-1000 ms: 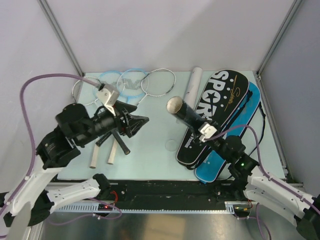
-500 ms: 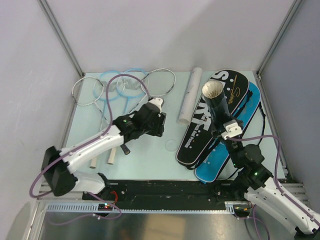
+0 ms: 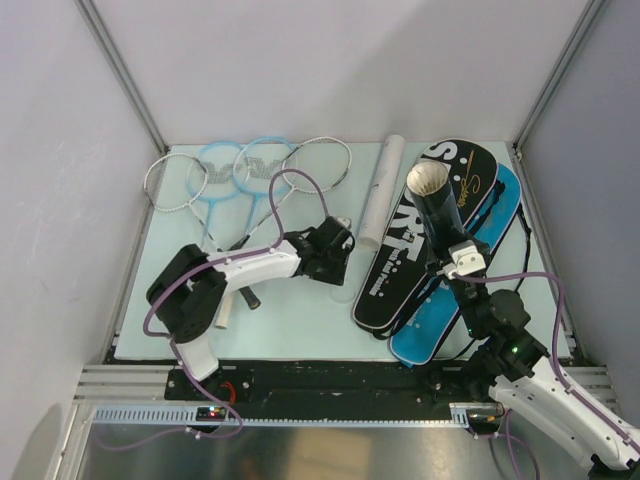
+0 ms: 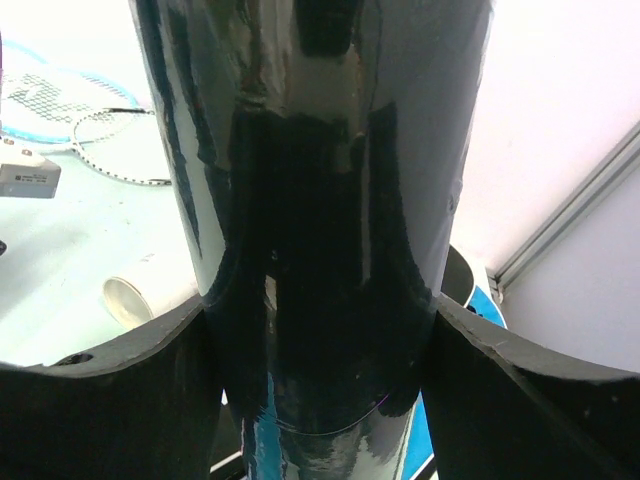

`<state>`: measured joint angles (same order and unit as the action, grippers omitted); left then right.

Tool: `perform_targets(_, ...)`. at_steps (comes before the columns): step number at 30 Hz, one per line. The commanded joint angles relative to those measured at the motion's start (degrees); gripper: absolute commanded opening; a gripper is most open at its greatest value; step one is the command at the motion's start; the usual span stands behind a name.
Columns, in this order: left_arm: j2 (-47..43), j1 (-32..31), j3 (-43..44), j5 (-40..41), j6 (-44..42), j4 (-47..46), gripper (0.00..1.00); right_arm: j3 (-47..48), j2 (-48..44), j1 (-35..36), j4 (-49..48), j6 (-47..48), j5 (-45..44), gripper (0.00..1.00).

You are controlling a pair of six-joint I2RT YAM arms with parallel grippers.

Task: Pack up the badminton gear
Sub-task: Close the lid on the shuttle tube.

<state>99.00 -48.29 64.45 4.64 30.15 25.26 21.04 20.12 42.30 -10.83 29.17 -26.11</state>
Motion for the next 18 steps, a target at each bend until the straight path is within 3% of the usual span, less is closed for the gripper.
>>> perform_targets(1,2.06,0.06,0.61,-1.4,1.64,-4.04,0.45,2.91,-0.61,0.15,-2.53,0.13,-1.54,0.36)
perform_targets(18,3.12,-0.21,-5.88,1.78,0.83,-4.16,0.29,2.87,0.61,0.01,-3.76,-0.4,-0.92,0.36)
